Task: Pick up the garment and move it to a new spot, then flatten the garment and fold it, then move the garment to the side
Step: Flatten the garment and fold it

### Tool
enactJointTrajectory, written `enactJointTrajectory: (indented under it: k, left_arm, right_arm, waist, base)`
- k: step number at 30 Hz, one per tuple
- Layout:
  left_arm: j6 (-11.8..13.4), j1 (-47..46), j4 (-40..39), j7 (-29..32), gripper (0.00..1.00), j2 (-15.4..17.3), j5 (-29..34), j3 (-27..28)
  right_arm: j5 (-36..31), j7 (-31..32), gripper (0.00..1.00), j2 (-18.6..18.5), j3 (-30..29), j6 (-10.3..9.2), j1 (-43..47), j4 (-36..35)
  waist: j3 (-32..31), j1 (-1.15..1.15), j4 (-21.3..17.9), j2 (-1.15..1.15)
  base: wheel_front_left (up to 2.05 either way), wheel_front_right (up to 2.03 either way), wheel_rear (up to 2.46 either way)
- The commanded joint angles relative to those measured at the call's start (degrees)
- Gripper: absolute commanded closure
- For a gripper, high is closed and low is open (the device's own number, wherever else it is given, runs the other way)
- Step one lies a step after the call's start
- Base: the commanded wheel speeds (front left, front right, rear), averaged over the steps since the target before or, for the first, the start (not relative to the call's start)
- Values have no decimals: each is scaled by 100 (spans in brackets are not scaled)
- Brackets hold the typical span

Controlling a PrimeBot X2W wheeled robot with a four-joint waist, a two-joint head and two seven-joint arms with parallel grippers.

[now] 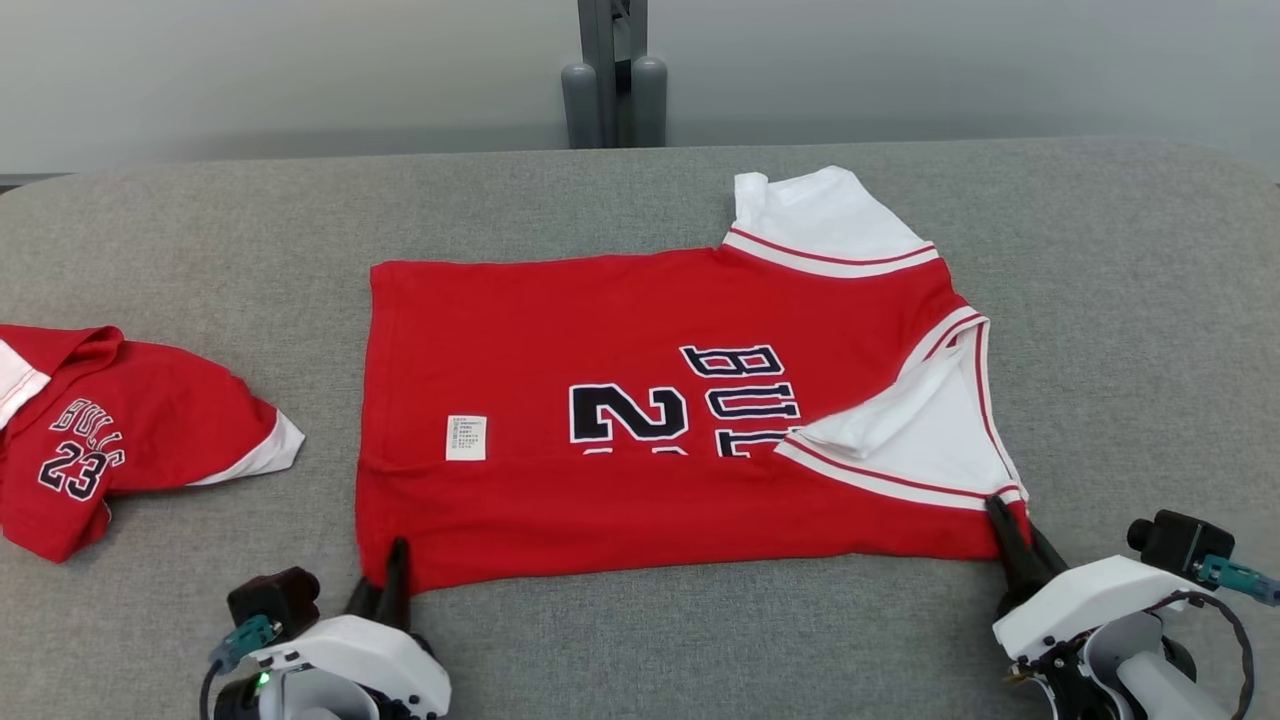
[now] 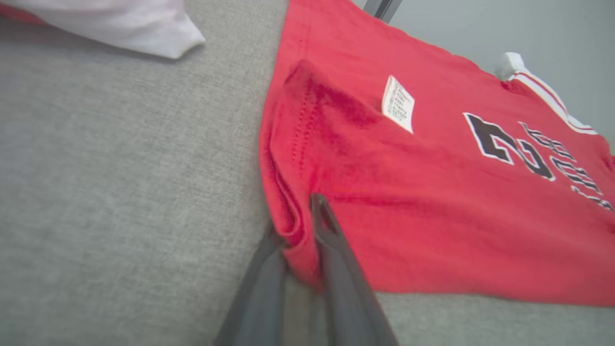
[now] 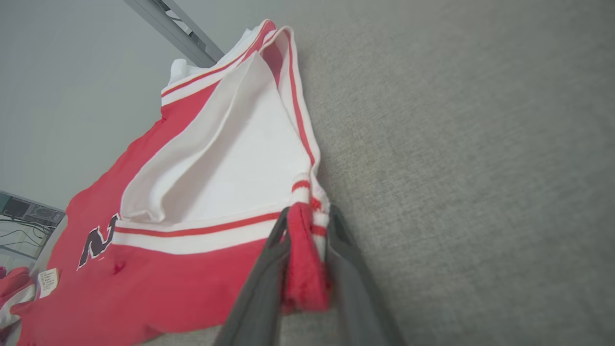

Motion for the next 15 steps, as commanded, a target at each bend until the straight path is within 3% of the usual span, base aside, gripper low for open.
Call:
enactJointTrajectory:
  k: [1,15]
  left_arm:
    - [-52,67,158,134,100,-102,-35,-130]
    - [-288,124,284,92,100,-59,126,-163]
  right_arm:
    - [110,-1,100,8,111,11,-12,35]
    - [756,110,100,-269,556,11,70,-147]
  waist:
    - [-5,0,14,0]
    - [-368,0,20,0]
  base:
    - [0,0,0]
    - [0,0,0]
